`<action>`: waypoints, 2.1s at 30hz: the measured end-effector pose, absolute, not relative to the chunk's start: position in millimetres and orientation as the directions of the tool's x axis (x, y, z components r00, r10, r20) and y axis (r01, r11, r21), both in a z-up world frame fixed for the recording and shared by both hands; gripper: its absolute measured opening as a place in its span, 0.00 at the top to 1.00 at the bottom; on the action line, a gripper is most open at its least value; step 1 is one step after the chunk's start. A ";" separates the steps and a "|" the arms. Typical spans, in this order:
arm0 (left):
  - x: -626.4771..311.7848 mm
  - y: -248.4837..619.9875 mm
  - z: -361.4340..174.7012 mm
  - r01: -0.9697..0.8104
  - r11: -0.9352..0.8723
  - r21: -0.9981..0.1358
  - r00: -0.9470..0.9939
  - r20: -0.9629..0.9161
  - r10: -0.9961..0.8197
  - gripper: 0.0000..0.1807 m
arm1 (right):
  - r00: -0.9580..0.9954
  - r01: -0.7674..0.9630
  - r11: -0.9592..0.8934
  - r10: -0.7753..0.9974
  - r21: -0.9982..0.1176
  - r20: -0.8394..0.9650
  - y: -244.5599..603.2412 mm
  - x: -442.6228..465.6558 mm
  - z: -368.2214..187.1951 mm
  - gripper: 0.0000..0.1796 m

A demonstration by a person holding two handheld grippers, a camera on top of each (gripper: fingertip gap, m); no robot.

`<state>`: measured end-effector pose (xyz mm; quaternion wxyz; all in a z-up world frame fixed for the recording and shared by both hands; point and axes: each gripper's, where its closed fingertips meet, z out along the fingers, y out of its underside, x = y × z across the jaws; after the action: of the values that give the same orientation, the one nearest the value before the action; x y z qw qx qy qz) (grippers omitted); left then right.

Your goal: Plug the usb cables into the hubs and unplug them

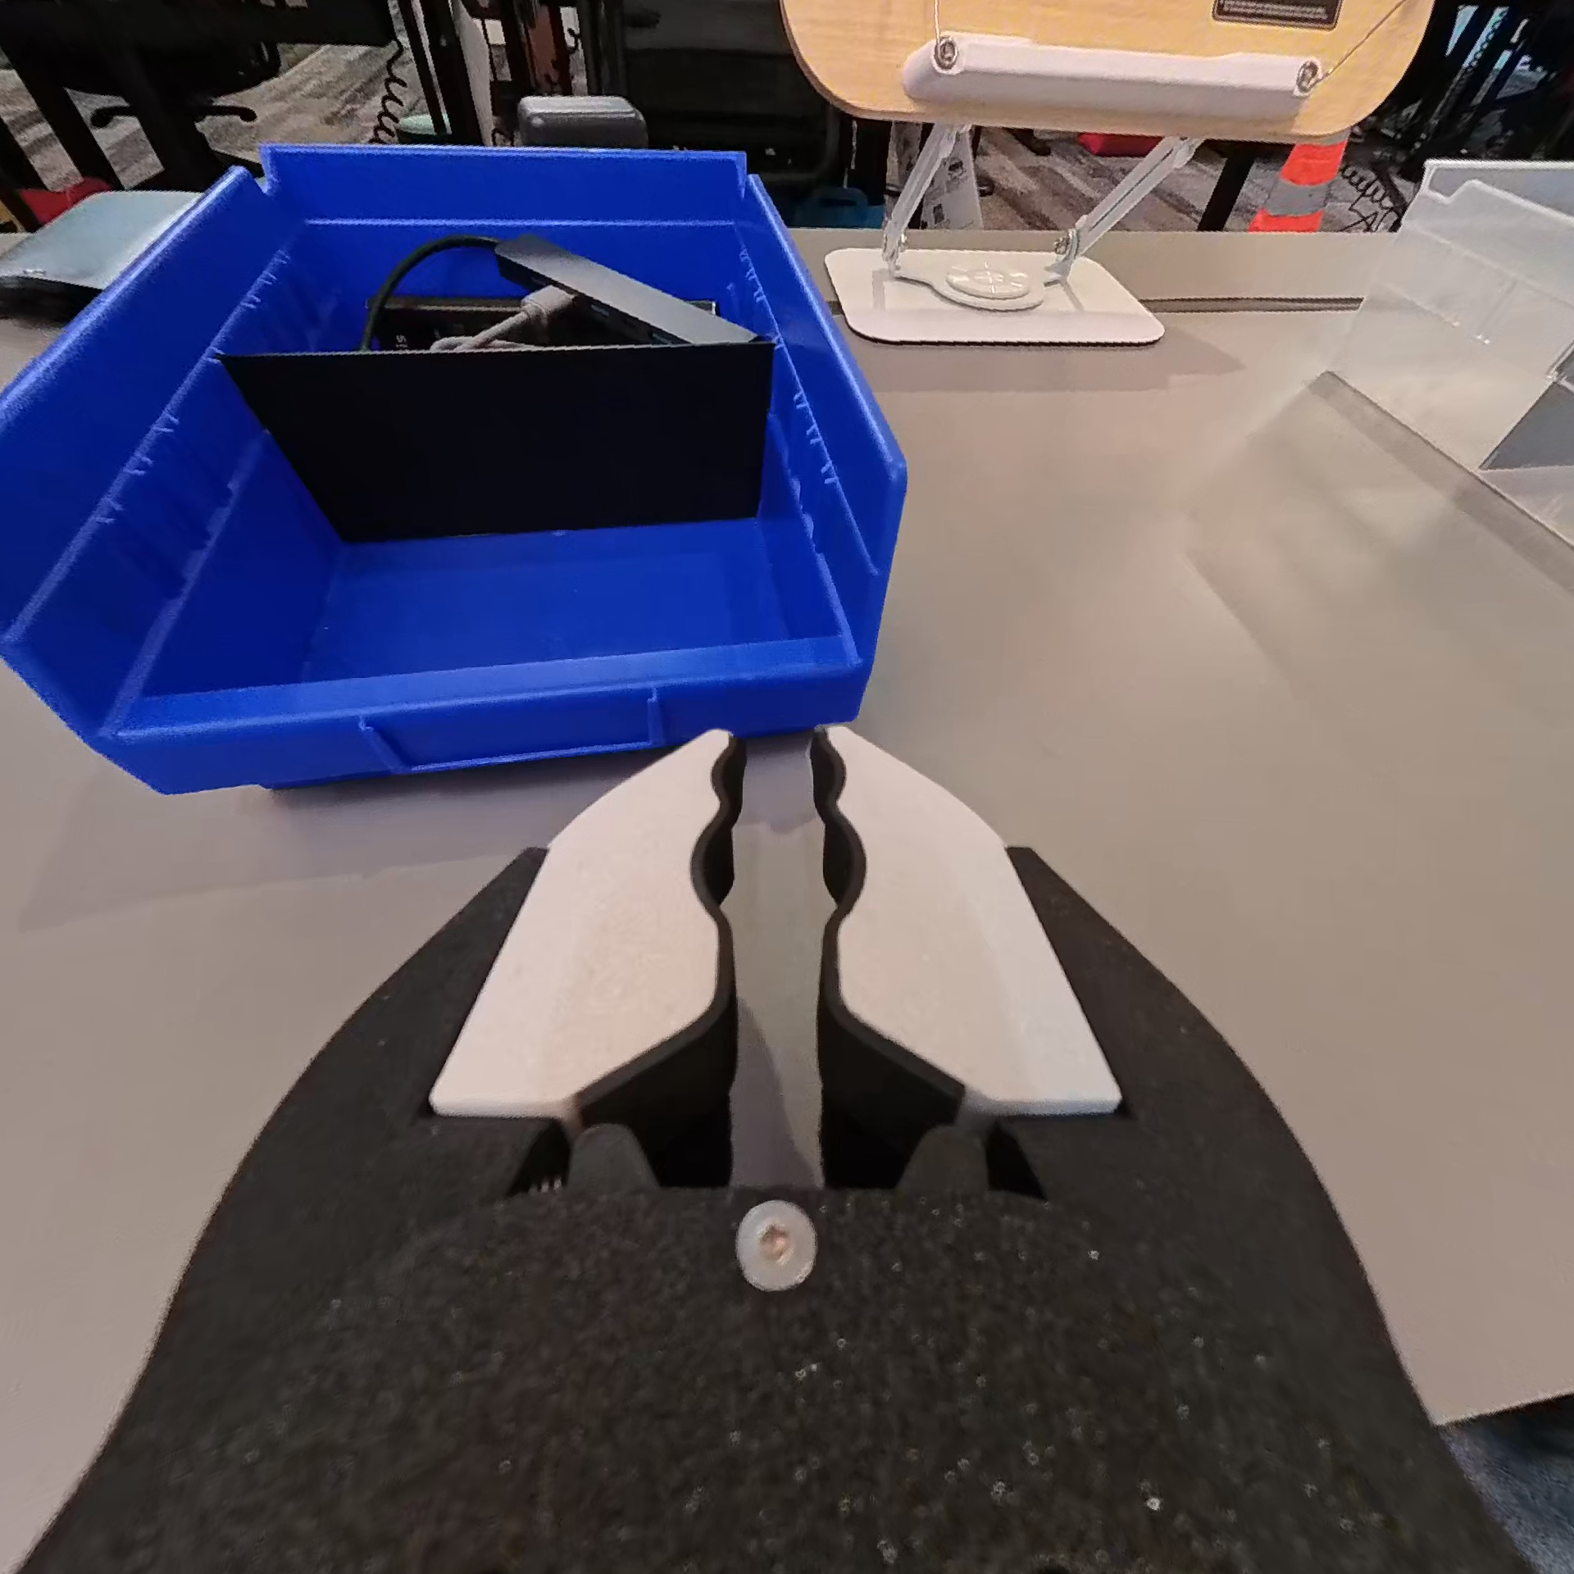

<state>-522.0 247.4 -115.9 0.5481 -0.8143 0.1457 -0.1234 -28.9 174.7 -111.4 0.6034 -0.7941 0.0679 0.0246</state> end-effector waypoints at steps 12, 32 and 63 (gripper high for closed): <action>-513.5 246.6 -116.5 -0.092 -0.367 -0.926 0.906 0.075 -0.416 0.88 | 0.991 -0.126 -0.269 -0.069 -0.955 -0.111 175.0 -32.7 -112.7 0.82; -520.0 423.8 -85.3 -0.797 -0.137 -0.589 0.429 -0.392 -0.814 0.64 | 0.790 -0.065 -0.454 0.521 -0.889 -0.323 144.8 -228.9 -123.5 0.63; -510.2 539.5 16.0 -0.961 0.090 -0.261 0.068 -0.543 -0.837 0.80 | 0.503 -0.190 -0.571 0.642 -0.799 -0.579 142.4 -235.3 -112.2 0.63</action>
<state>-510.2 539.5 16.0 0.3002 -0.6664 0.6746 0.1033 -235.3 142.4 -112.2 0.4380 -0.7482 -0.1509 0.4750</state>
